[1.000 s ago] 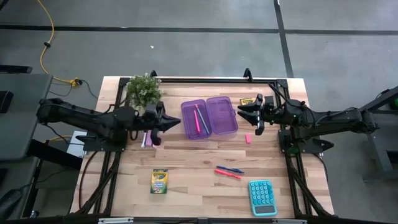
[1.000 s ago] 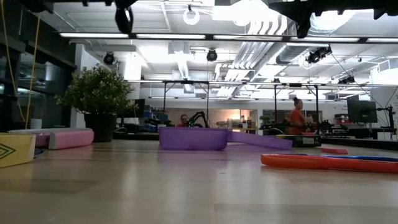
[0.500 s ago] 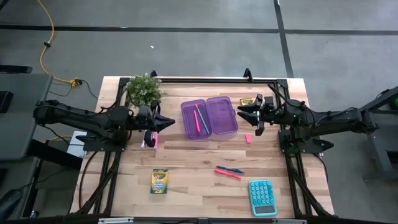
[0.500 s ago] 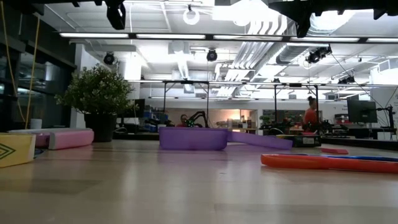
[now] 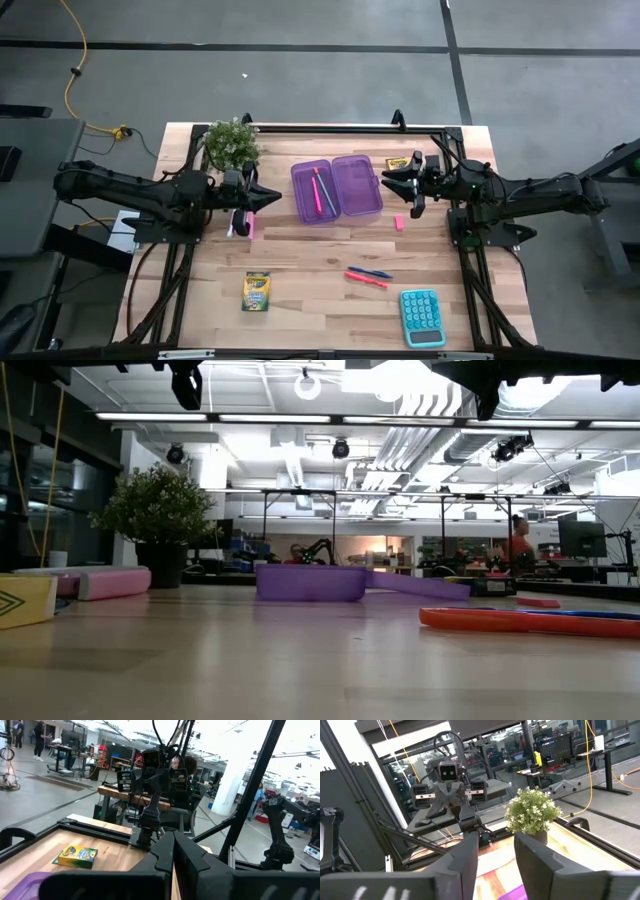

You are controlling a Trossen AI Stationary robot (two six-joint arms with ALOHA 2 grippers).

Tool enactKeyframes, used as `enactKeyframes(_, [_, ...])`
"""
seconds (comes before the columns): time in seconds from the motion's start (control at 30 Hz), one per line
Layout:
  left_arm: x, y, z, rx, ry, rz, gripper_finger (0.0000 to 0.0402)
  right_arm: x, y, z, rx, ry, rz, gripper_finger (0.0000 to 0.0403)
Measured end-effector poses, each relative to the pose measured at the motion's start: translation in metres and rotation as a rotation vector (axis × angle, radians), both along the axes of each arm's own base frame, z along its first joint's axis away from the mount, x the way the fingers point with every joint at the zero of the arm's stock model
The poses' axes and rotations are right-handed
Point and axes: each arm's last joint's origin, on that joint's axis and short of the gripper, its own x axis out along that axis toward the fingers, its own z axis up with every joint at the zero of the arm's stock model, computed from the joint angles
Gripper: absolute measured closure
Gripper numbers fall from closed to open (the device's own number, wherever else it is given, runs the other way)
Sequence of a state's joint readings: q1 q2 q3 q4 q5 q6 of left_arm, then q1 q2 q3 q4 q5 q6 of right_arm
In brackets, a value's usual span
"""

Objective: Pick & place school supplies into a supply box
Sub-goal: Put the orange pen into the purple supply box

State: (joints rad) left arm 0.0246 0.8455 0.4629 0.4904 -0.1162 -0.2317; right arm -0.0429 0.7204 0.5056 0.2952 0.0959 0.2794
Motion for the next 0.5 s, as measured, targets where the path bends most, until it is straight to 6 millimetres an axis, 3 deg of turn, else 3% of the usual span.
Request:
enactKeyframes(0.37, [0.0001,0.0,-0.0001,0.0,0.0,0.0,0.0401,0.0,0.0,0.0,-0.037,0.005,-0.002,0.0389])
enactKeyframes(0.5, [0.0001,0.0,-0.0002,0.0,0.001,-0.001,0.0401,0.0,0.0,0.0,-0.044,0.006,-0.002,0.0396])
